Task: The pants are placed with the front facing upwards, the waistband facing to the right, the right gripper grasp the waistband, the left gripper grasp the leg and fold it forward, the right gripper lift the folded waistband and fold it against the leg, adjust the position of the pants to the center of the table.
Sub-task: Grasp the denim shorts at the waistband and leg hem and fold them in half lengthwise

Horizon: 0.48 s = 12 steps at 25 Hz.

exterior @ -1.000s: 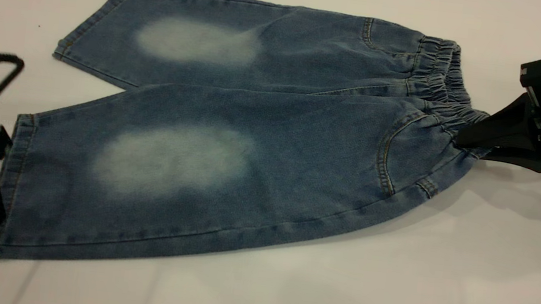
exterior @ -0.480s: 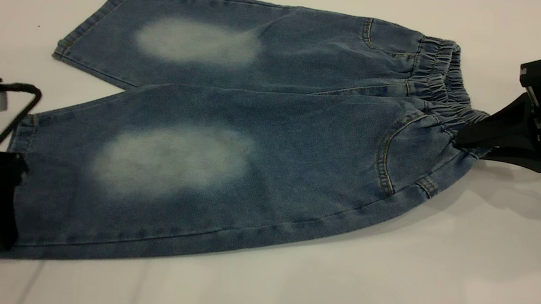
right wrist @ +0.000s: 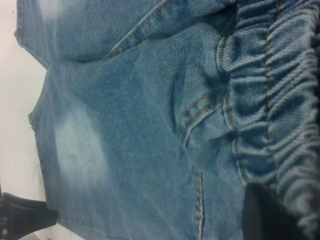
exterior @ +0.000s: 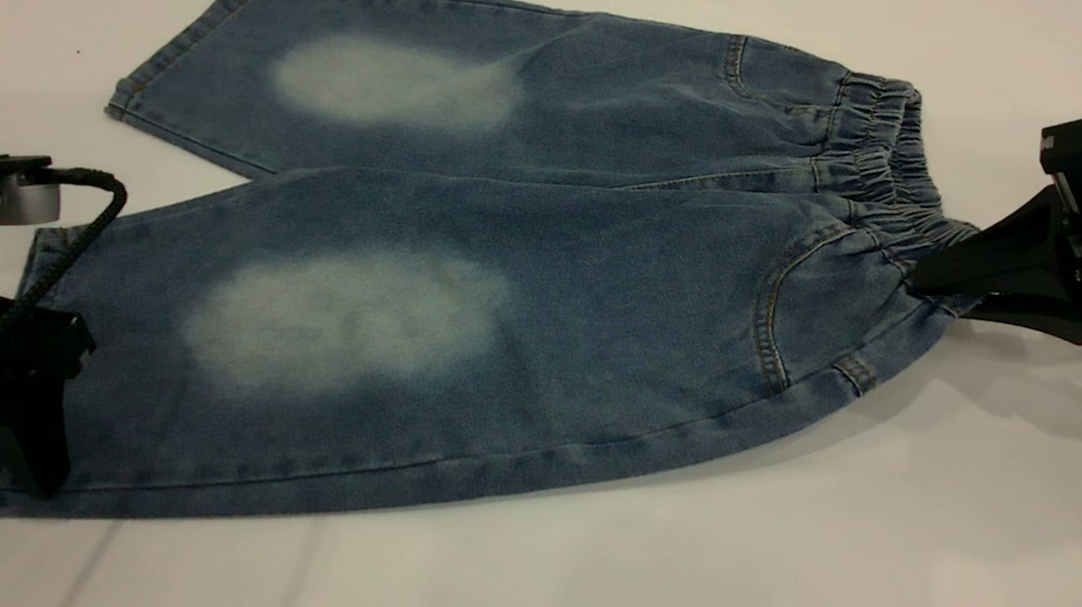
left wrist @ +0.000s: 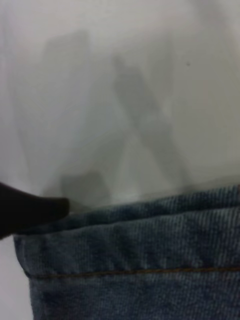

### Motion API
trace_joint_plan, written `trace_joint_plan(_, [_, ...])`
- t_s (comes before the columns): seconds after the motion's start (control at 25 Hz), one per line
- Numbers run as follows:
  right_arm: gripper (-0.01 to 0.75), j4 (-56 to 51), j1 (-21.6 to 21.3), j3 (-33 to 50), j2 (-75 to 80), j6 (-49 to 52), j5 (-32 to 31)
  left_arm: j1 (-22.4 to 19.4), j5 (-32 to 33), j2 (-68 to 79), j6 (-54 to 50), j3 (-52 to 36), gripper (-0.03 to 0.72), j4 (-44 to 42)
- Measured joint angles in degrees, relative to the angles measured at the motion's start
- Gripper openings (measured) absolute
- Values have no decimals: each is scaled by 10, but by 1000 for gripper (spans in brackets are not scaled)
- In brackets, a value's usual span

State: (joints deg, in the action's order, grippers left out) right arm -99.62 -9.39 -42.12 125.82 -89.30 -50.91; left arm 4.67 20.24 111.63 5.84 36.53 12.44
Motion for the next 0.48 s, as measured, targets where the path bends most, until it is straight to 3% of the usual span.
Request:
trace_joint_plan(0.24, [44,0,0,0,0,0,0,0,-3,7,-2,1,380,0])
trace_joint_plan(0.48, [44,0,0,0,0,0,0,0,5,14,-4,5,150,-1])
